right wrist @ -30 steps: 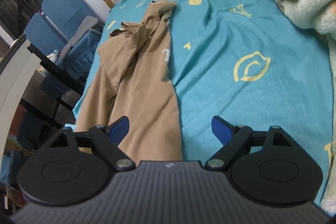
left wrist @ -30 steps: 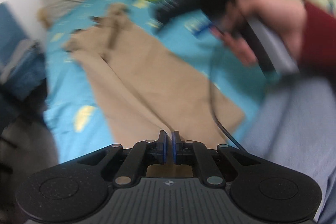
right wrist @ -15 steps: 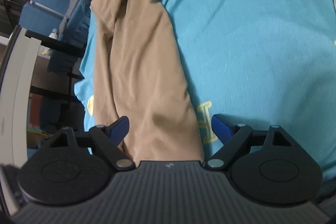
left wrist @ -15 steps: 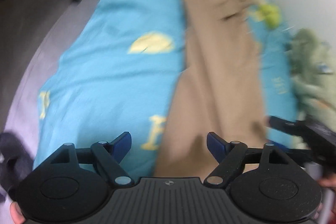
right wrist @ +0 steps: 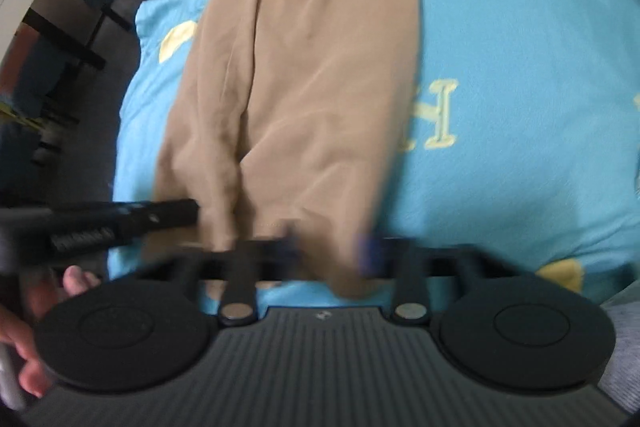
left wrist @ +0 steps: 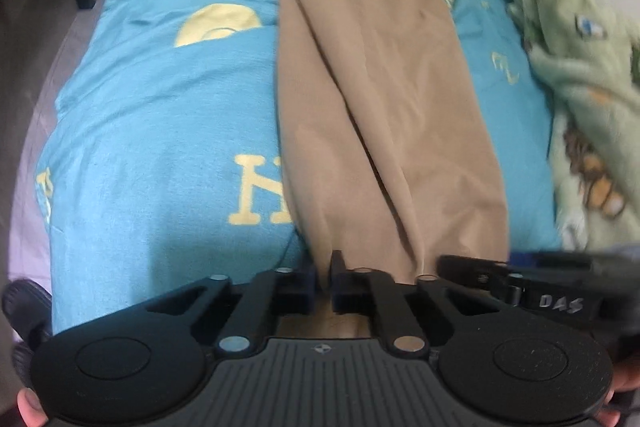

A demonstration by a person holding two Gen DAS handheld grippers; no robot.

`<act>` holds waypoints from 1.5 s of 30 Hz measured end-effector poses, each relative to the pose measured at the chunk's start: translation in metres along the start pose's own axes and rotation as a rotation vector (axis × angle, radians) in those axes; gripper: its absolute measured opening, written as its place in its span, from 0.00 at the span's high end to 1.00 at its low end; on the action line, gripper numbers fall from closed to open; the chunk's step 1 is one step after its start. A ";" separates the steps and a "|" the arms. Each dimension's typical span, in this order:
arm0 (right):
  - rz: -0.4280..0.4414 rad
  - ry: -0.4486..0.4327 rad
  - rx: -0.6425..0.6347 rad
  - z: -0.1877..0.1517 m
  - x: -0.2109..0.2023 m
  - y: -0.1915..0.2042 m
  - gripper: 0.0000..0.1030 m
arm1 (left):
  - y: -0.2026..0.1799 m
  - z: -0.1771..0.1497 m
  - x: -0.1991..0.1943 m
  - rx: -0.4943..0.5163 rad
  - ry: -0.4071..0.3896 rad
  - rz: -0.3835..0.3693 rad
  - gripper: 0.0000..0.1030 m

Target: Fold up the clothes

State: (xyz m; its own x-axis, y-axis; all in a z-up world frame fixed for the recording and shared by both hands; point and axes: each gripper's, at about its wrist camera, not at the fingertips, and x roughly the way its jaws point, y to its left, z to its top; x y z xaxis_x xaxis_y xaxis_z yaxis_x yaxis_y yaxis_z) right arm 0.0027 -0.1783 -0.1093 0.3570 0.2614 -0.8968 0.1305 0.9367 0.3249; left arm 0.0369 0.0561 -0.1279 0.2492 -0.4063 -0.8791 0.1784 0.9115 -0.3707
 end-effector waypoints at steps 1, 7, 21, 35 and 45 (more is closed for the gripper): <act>-0.008 -0.034 -0.001 -0.002 -0.005 -0.001 0.87 | 0.005 -0.001 -0.012 -0.030 -0.057 -0.039 0.94; 0.049 -0.350 0.098 -0.020 -0.069 -0.020 0.90 | 0.018 -0.016 -0.075 -0.194 -0.356 -0.197 0.98; 0.250 -0.613 0.176 -0.074 -0.188 -0.039 0.91 | -0.031 -0.102 -0.191 -0.219 -0.636 -0.281 0.98; 0.265 -0.677 0.198 -0.006 -0.191 -0.047 0.91 | -0.078 -0.053 -0.214 -0.101 -0.759 -0.156 0.98; 0.142 -0.609 0.180 0.119 -0.099 -0.051 0.91 | -0.069 0.087 -0.104 -0.022 -0.685 0.043 0.97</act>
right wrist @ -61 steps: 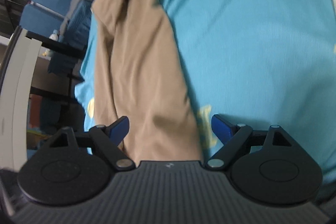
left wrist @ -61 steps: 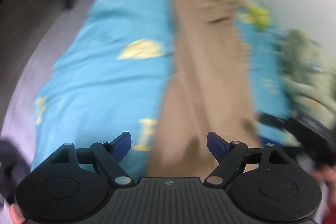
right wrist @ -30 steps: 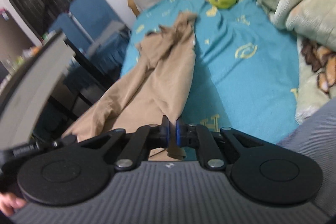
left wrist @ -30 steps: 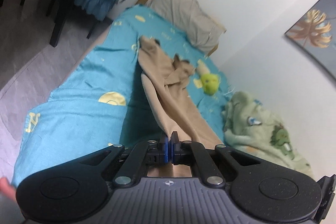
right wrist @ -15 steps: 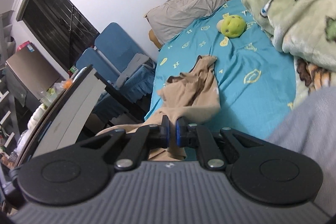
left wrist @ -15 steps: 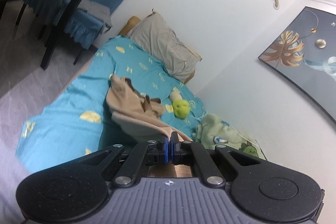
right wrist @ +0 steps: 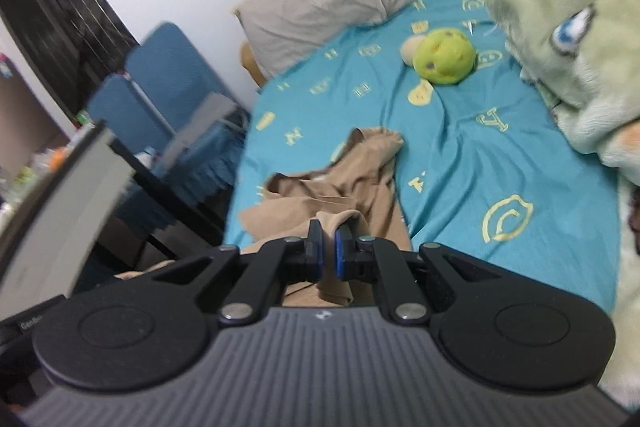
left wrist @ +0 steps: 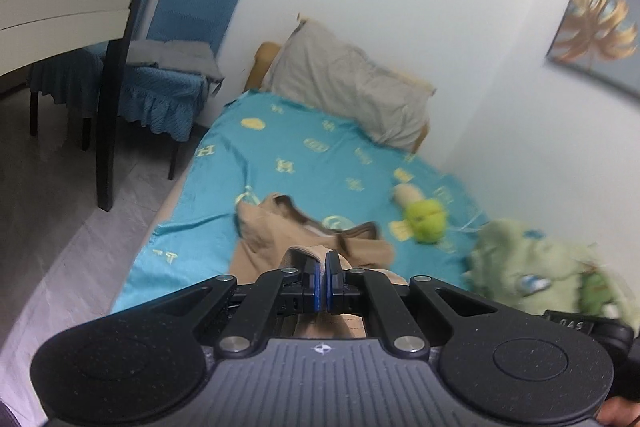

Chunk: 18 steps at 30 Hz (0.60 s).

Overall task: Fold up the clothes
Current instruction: 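Grasp the shirt hem with both grippers and lift it toward the collar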

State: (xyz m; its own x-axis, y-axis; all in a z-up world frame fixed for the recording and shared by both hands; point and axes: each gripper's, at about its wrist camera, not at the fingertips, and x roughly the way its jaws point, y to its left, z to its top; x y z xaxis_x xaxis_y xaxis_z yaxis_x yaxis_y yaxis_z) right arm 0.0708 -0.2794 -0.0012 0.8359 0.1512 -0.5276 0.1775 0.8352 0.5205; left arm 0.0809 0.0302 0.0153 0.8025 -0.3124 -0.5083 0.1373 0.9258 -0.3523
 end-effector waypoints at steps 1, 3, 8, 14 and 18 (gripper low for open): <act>-0.012 0.013 -0.010 0.001 0.015 -0.002 0.91 | 0.003 0.000 0.017 0.007 0.011 0.019 0.97; -0.027 0.040 -0.023 -0.001 0.045 -0.008 0.91 | 0.010 -0.004 0.049 0.012 0.031 0.056 0.97; -0.072 0.105 -0.051 -0.012 0.102 -0.020 0.91 | 0.030 -0.026 0.116 0.022 0.072 0.115 0.97; -0.113 0.172 -0.072 -0.021 0.140 -0.034 0.90 | 0.044 -0.054 0.169 0.098 0.163 0.160 0.97; -0.127 0.203 -0.060 -0.027 0.150 -0.041 0.90 | 0.049 -0.061 0.184 0.096 0.206 0.154 0.96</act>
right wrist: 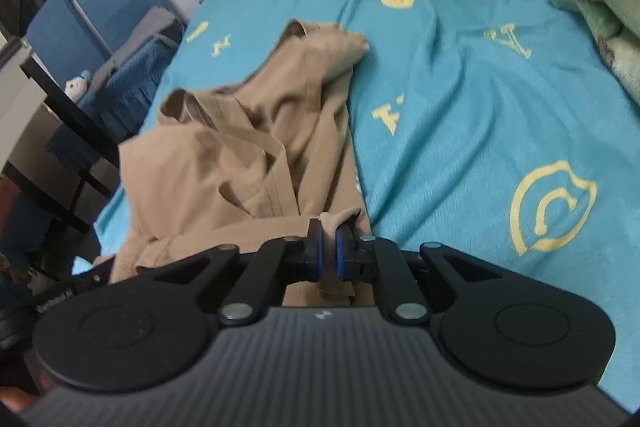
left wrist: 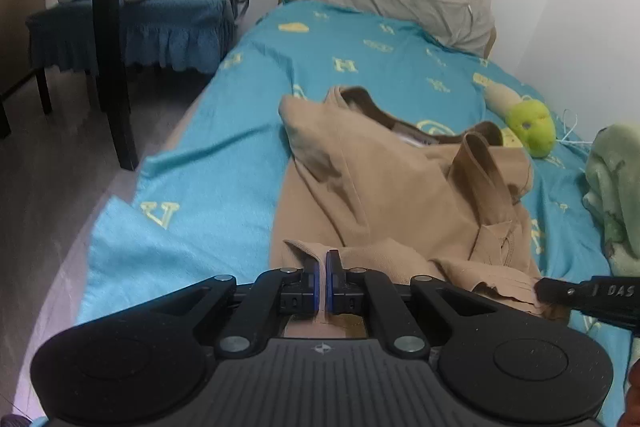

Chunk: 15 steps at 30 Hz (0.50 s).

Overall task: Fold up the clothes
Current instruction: 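Grasp the shirt hem with both grippers and lift it toward the collar, then lay the hem onto the collar and open both grippers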

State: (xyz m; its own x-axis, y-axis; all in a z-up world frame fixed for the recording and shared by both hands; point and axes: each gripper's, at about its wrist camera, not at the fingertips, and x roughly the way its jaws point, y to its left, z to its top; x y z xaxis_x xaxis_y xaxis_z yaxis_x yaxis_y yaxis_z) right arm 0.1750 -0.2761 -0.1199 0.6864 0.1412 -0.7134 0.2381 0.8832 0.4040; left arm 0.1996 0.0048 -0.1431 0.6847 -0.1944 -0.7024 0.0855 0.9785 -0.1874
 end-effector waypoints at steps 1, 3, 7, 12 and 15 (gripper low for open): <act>-0.003 0.006 0.001 -0.001 0.002 -0.001 0.90 | 0.000 -0.001 0.001 0.011 0.004 0.001 0.96; -0.007 0.010 0.003 -0.002 0.003 -0.001 0.89 | -0.003 -0.003 0.000 0.034 0.002 0.008 0.97; -0.010 -0.001 0.011 -0.001 -0.004 0.001 0.89 | -0.013 0.000 -0.017 0.067 -0.025 -0.007 0.80; -0.035 -0.057 -0.044 -0.001 -0.022 0.013 0.82 | -0.031 0.000 -0.044 0.145 -0.093 0.037 0.59; -0.032 -0.122 -0.102 -0.005 -0.041 0.021 0.23 | -0.038 -0.002 -0.067 0.166 -0.142 0.042 0.44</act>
State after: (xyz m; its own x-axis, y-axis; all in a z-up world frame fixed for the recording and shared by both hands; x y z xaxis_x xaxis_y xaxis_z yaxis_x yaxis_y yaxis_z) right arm 0.1483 -0.2615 -0.0845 0.7591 0.0623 -0.6480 0.1948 0.9281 0.3174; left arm 0.1490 -0.0191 -0.0905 0.7844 -0.1531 -0.6010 0.1644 0.9857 -0.0365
